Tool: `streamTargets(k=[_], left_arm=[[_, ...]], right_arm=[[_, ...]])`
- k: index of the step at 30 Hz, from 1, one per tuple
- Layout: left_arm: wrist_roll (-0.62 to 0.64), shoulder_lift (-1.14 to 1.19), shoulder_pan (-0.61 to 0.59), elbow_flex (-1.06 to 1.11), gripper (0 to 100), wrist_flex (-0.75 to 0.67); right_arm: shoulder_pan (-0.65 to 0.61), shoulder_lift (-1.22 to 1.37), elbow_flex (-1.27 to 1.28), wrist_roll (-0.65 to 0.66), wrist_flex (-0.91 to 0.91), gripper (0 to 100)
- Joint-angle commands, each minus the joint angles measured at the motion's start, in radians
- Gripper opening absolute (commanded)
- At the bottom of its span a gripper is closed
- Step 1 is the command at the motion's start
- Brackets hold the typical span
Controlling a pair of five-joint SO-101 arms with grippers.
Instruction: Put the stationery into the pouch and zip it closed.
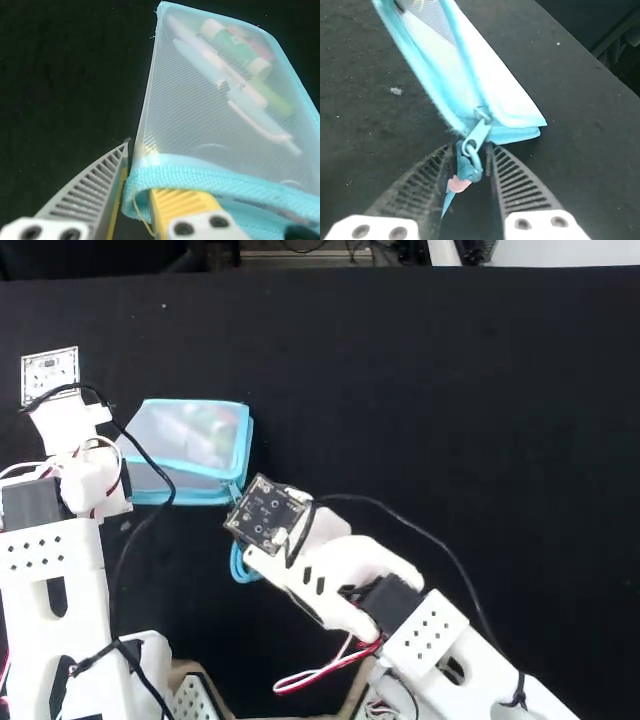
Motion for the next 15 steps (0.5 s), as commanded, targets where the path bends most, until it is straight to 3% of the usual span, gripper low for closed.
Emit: streamTargets(k=[1,15], left_arm=[[-0.005,-0.002,-0.013,-0.041,3,0.002],[-0.005,-0.006,-0.012,-0.041,3,0.002]], right_arm=[[-0.011,-0.021,-0.002,-0.008,-0.018,5.4],[-0.009,-0.019,0.018,-0.002,-0.018,5.4]])
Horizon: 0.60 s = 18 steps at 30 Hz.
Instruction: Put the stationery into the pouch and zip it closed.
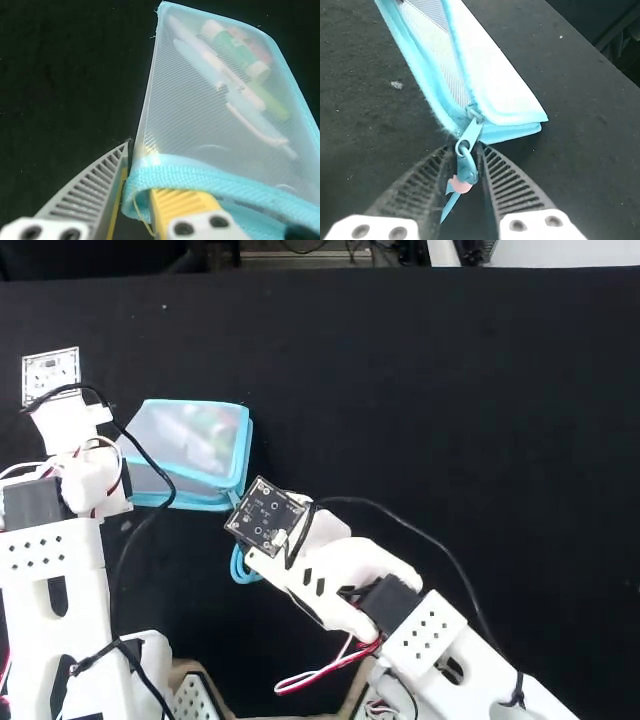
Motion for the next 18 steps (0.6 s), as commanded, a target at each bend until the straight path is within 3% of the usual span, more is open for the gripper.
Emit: streamTargets(k=[1,7,18], left_arm=[[-0.005,-0.006,-0.012,-0.041,3,0.003],[-0.005,-0.006,-0.012,-0.041,3,0.003],[-0.005,-0.006,-0.012,-0.041,3,0.003]], right_arm=[[-0.009,-0.019,-0.007,-0.002,-0.018,5.4],[-0.009,-0.019,-0.013,-0.005,0.009,13.7],[-0.009,-0.021,-0.031,0.002,0.032,8.6]])
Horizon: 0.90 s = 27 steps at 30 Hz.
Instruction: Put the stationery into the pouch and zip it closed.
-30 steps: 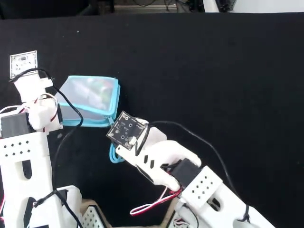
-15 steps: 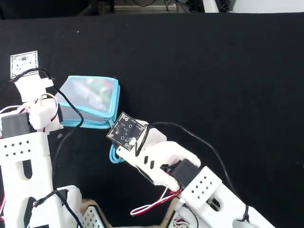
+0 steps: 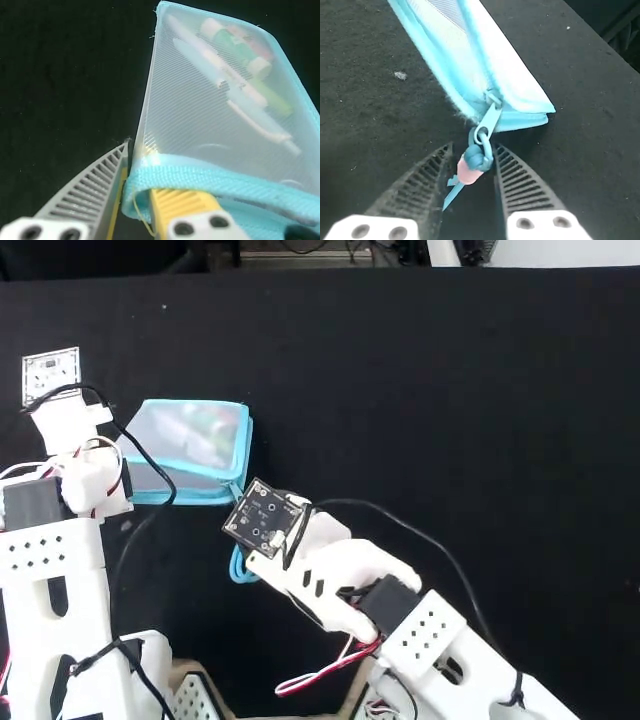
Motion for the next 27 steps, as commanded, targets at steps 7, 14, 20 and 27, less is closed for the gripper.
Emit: streamTargets(k=[7,14,20,27], left_arm=[[-0.005,-0.006,-0.016,-0.041,3,0.002],[-0.005,-0.006,-0.016,-0.041,3,0.002],[-0.005,-0.008,-0.016,-0.041,3,0.002],[-0.005,-0.008,-0.018,-0.041,3,0.002]], right_arm=[[-0.006,-0.021,-0.033,-0.006,-0.005,1.3],[-0.006,-0.021,-0.035,-0.008,-0.006,1.9],[-0.006,-0.021,-0.036,-0.046,-0.006,2.4],[-0.006,-0.021,-0.054,-0.106,0.002,6.7]])
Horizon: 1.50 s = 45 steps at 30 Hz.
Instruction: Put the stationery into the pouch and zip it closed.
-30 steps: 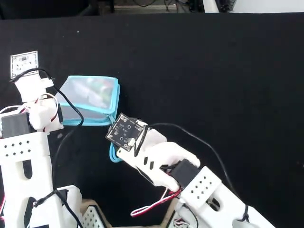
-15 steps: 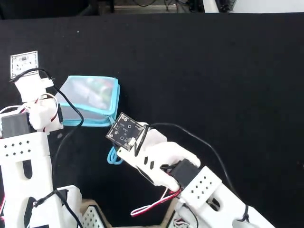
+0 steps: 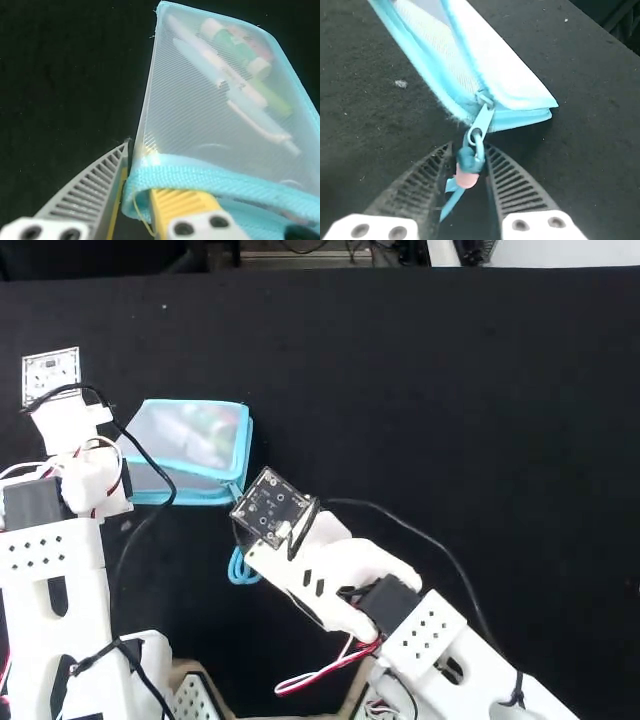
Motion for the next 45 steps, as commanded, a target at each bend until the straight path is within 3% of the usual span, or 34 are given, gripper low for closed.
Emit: streamTargets(k=[1,34,39,45], left_arm=[[-0.005,-0.008,-0.018,-0.041,3,0.002],[-0.005,-0.008,-0.019,-0.041,3,0.002],[-0.005,-0.008,-0.019,-0.041,3,0.002],[-0.005,-0.008,-0.019,-0.041,3,0.002]], right_arm=[[-0.009,-0.021,-0.050,0.012,0.002,5.7],[-0.009,-0.021,-0.053,0.005,-0.075,5.5],[-0.009,-0.021,-0.053,-0.031,-0.074,13.5],[-0.009,-0.021,-0.051,-0.028,-0.075,10.3]])
